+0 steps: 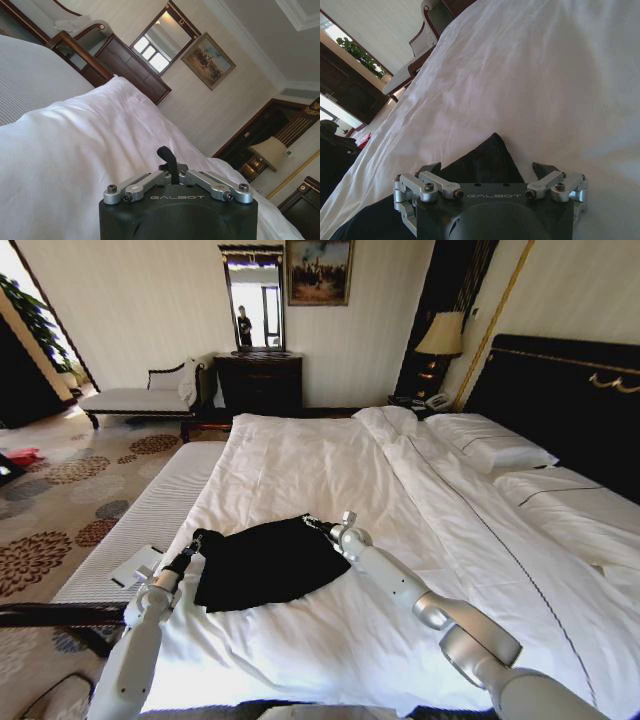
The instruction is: Fold the clothes on the bed.
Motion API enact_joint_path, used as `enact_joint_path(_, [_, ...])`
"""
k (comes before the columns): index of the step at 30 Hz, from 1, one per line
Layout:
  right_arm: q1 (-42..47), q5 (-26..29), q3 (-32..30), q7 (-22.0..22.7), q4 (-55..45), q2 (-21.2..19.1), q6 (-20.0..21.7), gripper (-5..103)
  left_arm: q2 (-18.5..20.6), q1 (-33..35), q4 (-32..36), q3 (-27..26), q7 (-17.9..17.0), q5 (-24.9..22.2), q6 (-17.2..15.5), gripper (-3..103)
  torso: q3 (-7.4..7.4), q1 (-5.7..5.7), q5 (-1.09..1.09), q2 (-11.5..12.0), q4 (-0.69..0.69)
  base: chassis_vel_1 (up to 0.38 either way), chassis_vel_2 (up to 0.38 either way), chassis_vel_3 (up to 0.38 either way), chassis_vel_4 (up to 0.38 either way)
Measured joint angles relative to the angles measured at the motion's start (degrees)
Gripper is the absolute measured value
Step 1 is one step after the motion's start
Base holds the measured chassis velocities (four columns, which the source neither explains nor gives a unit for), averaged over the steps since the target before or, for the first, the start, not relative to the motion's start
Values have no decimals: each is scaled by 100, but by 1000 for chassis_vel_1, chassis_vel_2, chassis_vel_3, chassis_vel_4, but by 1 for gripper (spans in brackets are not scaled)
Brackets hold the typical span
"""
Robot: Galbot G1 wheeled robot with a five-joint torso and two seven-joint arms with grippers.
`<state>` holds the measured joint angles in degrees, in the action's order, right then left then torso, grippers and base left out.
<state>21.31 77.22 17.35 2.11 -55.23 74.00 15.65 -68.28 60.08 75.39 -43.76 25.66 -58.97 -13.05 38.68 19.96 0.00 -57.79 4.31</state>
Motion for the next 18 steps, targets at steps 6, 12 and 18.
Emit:
enact_joint_path(6, [-69, 0, 33, -191, 7, 14, 1, 79, 11, 1, -4, -4, 8, 4, 9, 1, 0, 0, 0, 0, 0, 0, 0, 0, 0])
enact_joint_path(12, [-106, -79, 93, -361, 27, 10, -13, 61, 5, -5, -16, 1, 21, 20, 19, 1, 0, 0, 0, 0, 0, 0, 0, 0, 0])
enact_joint_path(18, [-112, -246, 121, -502, 104, 28, -64, 34, 5, 7, 8, 2, 26, 25, 32, 1, 0, 0, 0, 0, 0, 0, 0, 0, 0])
